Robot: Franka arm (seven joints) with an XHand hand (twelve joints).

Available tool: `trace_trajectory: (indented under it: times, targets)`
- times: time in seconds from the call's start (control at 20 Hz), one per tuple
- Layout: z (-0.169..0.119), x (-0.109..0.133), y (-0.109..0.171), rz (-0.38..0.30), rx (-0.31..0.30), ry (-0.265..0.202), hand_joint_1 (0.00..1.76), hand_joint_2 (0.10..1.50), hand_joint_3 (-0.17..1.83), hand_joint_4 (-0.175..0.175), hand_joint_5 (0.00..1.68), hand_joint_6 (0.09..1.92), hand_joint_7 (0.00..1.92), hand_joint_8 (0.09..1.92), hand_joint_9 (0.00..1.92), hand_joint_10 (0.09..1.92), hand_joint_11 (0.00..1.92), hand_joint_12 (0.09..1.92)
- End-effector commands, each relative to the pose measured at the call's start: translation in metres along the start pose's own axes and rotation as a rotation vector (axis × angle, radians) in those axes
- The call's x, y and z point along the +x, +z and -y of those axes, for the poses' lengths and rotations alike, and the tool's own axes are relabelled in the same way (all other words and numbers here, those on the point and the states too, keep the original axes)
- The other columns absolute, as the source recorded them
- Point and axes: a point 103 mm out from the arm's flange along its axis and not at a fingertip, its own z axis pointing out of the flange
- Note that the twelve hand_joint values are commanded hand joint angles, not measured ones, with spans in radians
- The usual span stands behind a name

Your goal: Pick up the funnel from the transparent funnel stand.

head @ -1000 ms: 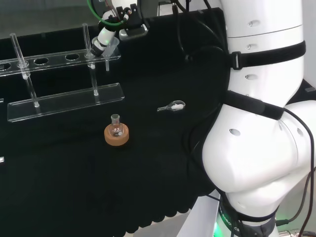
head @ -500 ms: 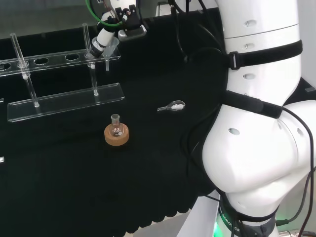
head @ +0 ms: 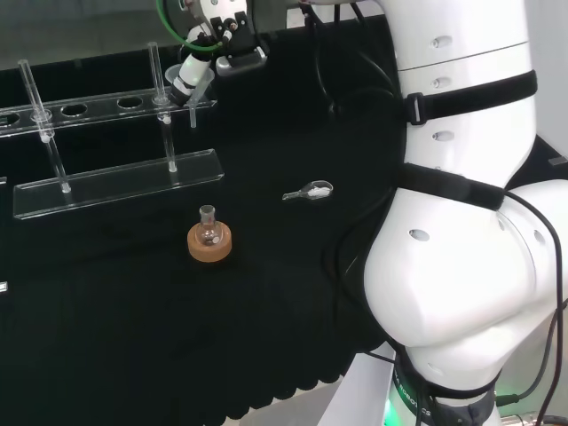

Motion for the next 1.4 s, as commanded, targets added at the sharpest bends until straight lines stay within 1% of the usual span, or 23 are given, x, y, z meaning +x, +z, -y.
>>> trace_trajectory:
  times: [0.05,0.2,0.35,0.45,0.5,0.6,0.7,0.75,0.9,1.05,1.2,1.4]
  targets:
    - [-0.0004,0.0003,-0.0002,0.003,-0.009,0.004,0.57,0.7,0.01,0.03,0.0,0.09,0.0,0.09,0.0,0.09,0.0,0.69]
    - [-0.001,0.0,-0.001,0.004,-0.014,0.004,0.57,0.71,0.01,0.028,0.0,0.09,0.03,0.09,0.03,0.09,0.0,0.81]
    - [-0.0024,0.0001,-0.001,0.01,-0.023,0.006,0.57,0.72,0.01,0.025,0.0,0.09,0.07,0.09,0.06,0.09,0.0,0.85]
    - [-0.0038,0.0013,-0.0008,0.018,-0.021,0.009,0.57,0.72,0.01,0.029,0.0,0.09,0.11,0.09,0.1,0.09,0.0,0.9]
    - [-0.0042,0.0017,-0.0008,0.024,-0.021,0.01,0.57,0.72,0.01,0.031,0.0,0.09,0.12,0.09,0.09,0.14,0.0,0.93]
    - [-0.0055,0.001,-0.0005,0.026,-0.021,0.013,0.57,0.72,0.01,0.028,0.0,0.09,0.12,0.18,0.03,0.34,0.0,1.0]
    - [-0.0061,0.0001,-0.0003,0.026,-0.018,0.018,0.57,0.73,0.01,0.021,0.0,0.09,0.11,0.31,0.01,0.45,0.0,1.03]
    - [-0.006,-0.0002,-0.0003,0.014,-0.009,0.018,0.57,0.73,0.01,0.019,0.0,0.09,0.11,0.36,0.0,0.5,0.0,1.04]
    - [-0.006,-0.0007,-0.0003,0.017,-0.008,0.019,0.58,0.73,0.01,0.017,0.01,0.09,0.13,0.46,0.0,0.57,0.0,1.06]
    - [-0.0058,-0.0006,-0.0011,0.018,-0.011,0.022,0.58,0.73,0.02,0.017,0.05,0.09,0.19,0.52,0.0,0.66,0.0,1.09]
    - [-0.0056,-0.0026,-0.0031,0.005,-0.023,0.021,0.58,0.74,0.02,0.021,0.18,0.09,0.27,0.56,0.03,0.75,0.0,1.14]
    - [-0.005,-0.0039,-0.0058,-0.011,-0.031,0.019,0.59,0.74,0.02,0.025,0.3,0.09,0.38,0.58,0.1,0.78,0.0,1.17]
